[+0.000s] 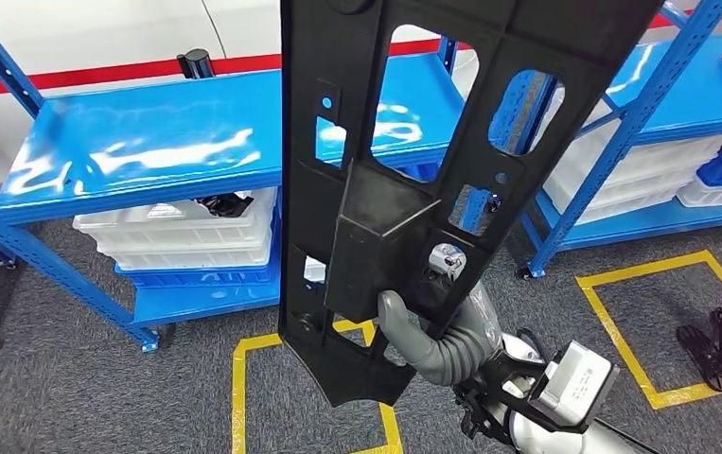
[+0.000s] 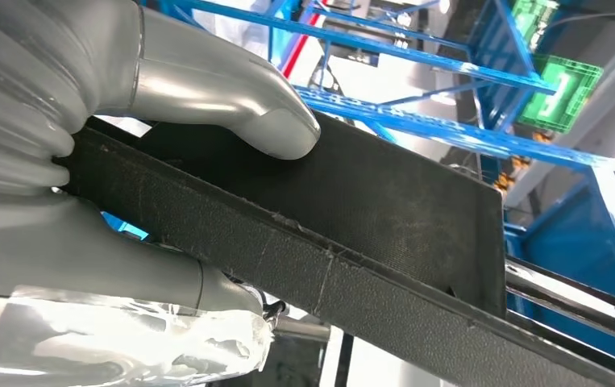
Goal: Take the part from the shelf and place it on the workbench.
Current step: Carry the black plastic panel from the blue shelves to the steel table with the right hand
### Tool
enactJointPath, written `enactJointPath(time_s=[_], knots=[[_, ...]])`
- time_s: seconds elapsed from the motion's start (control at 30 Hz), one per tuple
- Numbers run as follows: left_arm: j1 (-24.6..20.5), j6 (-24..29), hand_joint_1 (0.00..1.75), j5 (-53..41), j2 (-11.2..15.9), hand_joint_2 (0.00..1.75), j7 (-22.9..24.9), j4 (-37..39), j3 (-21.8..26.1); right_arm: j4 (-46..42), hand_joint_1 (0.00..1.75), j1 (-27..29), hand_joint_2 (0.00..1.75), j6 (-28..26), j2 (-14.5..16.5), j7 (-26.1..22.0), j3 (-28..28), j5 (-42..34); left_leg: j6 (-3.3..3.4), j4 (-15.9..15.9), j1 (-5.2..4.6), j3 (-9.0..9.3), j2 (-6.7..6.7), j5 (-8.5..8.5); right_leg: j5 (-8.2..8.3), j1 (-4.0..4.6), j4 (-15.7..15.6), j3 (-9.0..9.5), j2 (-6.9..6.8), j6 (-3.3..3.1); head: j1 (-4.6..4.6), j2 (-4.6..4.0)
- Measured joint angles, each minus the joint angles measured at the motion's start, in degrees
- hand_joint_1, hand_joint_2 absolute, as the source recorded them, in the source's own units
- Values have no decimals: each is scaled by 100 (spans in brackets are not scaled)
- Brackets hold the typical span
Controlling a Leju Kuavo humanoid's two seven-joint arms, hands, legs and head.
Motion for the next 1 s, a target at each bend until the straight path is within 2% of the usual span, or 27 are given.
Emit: enactJointPath(time_s=[0.03,0.1,0.13,0.17,0.2,0.27,0.3,0.33,0.37,0.4,0.43,0.47,0.5,0.53,0.6,0.63,0.67,0.7,0.77,0.8,0.83,0.87,0.9,0.97,1.0], knots=[[-1,-1,0,0,0,175,0,0,1,0,175,-2,175,-4,-1,-4,-1,-2,-30,32,-7,-29,0,21,-17,11,-85,35,12,-31,-3,0],[2,0,0,0,2,175,2,0,2,0,175,-1,175,-11,-1,-10,-3,-7,-100,69,2,-71,-3,54,21,11,-52,-46,19,-120,-3,0],[5,-1,0,0,4,175,4,0,3,0,175,0,175,-13,-1,-12,-3,-8,-143,143,11,-121,-5,-23,62,8,-43,-91,16,-167,-7,0],[8,-1,0,0,5,175,6,0,3,0,175,1,175,-13,0,-12,-3,-10,-183,308,25,-196,-8,-187,113,-1,-47,-142,11,-211,-9,0],[8,-1,0,0,7,175,8,0,4,0,175,0,175,-13,1,-13,-3,-11,-221,600,43,-306,-9,-441,163,-5,-47,-200,7,-238,-11,0],[8,-2,0,0,7,175,9,0,6,0,175,4,175,-13,2,-15,-3,-15,-282,1428,71,-566,-9,-965,263,-2,-44,-333,6,-257,-13,0],[9,-2,0,0,7,175,9,0,8,0,175,7,175,-14,2,-17,-3,-17,-297,1772,79,-644,-9,-1103,309,1,-42,-396,6,-256,-13,0],[10,-3,0,0,7,175,9,0,13,0,175,11,175,-15,2,-19,-3,-20,-298,1927,81,-631,-9,-1117,353,4,-40,-455,6,-253,-13,0],[11,-4,0,-1,7,175,9,0,21,0,175,14,175,-16,2,-22,-3,-21,-285,1827,81,-494,-10,-1022,394,8,-39,-507,8,-247,-13,0],[9,-6,0,-1,7,175,9,0,31,0,175,16,175,-16,2,-26,-3,-22,-257,1479,77,-235,-12,-866,428,13,-39,-548,12,-238,-13,0],[5,-8,0,-2,9,175,9,0,41,0,175,17,175,-19,2,-29,-4,-22,-210,978,66,100,-18,-727,459,17,-39,-579,16,-227,-13,0],[-1,-8,0,-2,13,175,8,0,49,0,175,16,175,-23,2,-33,-4,-22,-159,481,50,417,-23,-655,484,22,-40,-603,18,-211,-12,0],[-7,-8,0,-3,16,175,3,0,53,0,175,16,175,-28,2,-35,-6,-31,-117,121,29,634,-28,-620,510,21,-42,-619,20,-185,-10,0],[-11,-7,0,-4,19,175,-4,0,56,0,175,17,175,-37,2,-36,-8,-42,-86,-79,4,744,-30,-628,535,16,-43,-630,21,-158,-10,0],[-7,-1,0,-8,15,175,-21,3,66,0,175,22,175,-47,-1,-31,-14,-88,-45,-149,-16,738,-16,-585,592,16,-58,-650,34,-86,-8,0],[-5,3,0,-9,11,175,-27,5,74,-1,175,27,175,-50,-7,-29,-22,-120,-15,-178,-8,721,2,-546,573,17,-32,-679,40,-57,-7,0],[-5,7,0,-10,7,175,-30,8,83,-1,175,30,175,-50,-15,-25,-32,-152,20,-200,9,695,24,-502,483,21,79,-743,44,-31,-2,0],[-6,10,0,-11,3,175,-33,10,91,-1,175,35,175,-50,-23,-23,-42,-178,53,-224,26,667,53,-457,315,23,314,-853,45,-12,2,0],[-2,11,0,-11,2,175,-35,14,99,-1,175,48,175,-50,-32,-15,-54,-196,90,-222,24,603,118,-413,-150,10,1132,-1186,37,12,7,0],[3,10,0,-11,2,175,-35,16,101,0,175,57,175,-50,-35,-13,-55,-201,97,-216,18,578,157,-398,-302,7,1499,-1318,36,25,6,0],[7,10,0,-11,1,175,-35,19,103,0,175,65,175,-50,-38,-9,-55,-209,99,-208,14,557,199,-387,-350,6,1691,-1364,32,35,6,0],[11,9,0,-12,1,175,-35,21,104,0,175,70,175,-50,-42,-7,-56,-217,96,-195,13,543,241,-382,-283,5,1634,-1287,18,41,7,0],[10,9,0,-12,0,175,-35,22,104,0,175,74,175,-50,-46,-5,-58,-225,89,-178,13,536,285,-384,-124,4,1337,-1093,-26,42,7,0],[4,9,0,-14,0,175,-36,22,104,-2,175,66,175,-50,-51,3,-74,-227,51,-108,-5,520,367,-412,193,22,485,-604,-264,25,7,0],[-1,9,0,-15,0,175,-37,22,104,-5,175,58,175,-53,-53,12,-85,-219,26,-65,-23,501,407,-429,276,34,188,-457,-366,-6,3,0]])
